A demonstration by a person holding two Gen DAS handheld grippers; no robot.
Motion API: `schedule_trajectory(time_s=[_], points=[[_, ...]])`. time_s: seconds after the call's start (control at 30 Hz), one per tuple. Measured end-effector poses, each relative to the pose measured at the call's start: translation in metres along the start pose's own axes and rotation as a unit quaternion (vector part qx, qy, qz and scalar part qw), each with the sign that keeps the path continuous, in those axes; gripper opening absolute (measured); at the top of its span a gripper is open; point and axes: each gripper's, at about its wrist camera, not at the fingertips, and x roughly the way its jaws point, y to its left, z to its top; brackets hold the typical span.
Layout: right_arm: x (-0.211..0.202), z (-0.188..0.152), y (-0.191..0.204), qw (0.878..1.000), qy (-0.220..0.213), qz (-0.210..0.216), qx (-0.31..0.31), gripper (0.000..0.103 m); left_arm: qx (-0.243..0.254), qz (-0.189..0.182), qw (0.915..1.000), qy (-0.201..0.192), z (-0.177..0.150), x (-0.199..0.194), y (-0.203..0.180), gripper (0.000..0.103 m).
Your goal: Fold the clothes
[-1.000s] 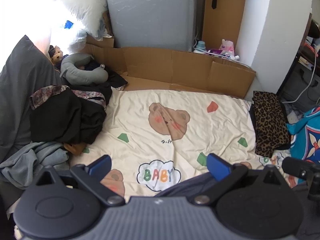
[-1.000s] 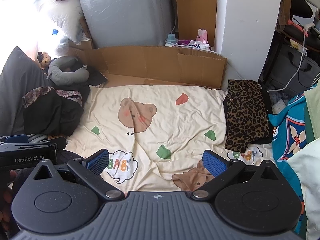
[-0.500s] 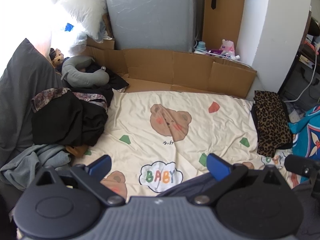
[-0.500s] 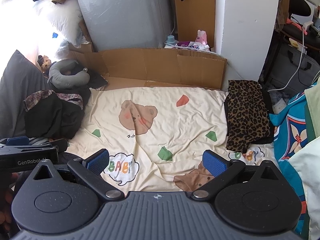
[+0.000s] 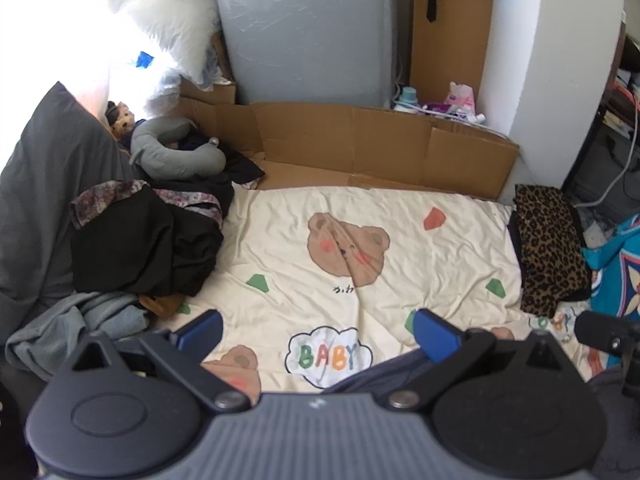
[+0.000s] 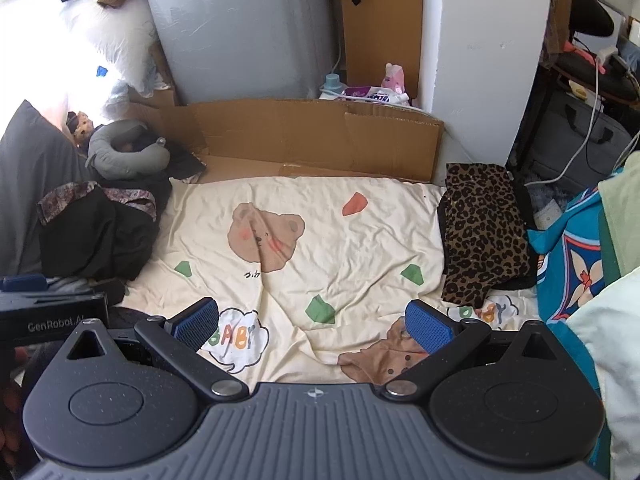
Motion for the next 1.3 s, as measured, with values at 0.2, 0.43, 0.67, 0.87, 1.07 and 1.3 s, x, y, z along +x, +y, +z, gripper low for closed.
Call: schedule_trajectory(time_s=[0.2,0.43,0.67,0.87,1.07,1.3], points=[[-0.001,0.003,0.003,1.0,0.001,0.0,-0.006,0.102,-0.017,-0.008,0.9998,0.007,0.001,-0.001,0.005,0.102],[-0.006,0.008,0.005,1.0,-0.007,0.004,-0.002,0.102,-0.025,-0.006,0.9997,0.0,0.008,-0.003,0.012,0.102],[-0.012,0.019,0.007,1.0,-0.02,0.008,0.003,0.102,-0.032,0.0,0.9993,-0.018,0.021,-0.009,0.025,0.102],[-0.011,0.026,0.007,0.999,-0.023,0.02,0.016,0.102,-0.034,0.002,0.9988,-0.034,0.036,-0.014,0.042,0.102],[-0.008,0.035,0.005,0.999,-0.03,0.026,0.021,0.102,-0.029,0.012,0.9983,-0.049,0.052,-0.01,0.062,0.102],[-0.001,0.04,-0.003,0.998,-0.042,0.021,0.03,0.102,-0.042,0.009,0.9981,-0.044,0.064,0.0,0.09,0.102]])
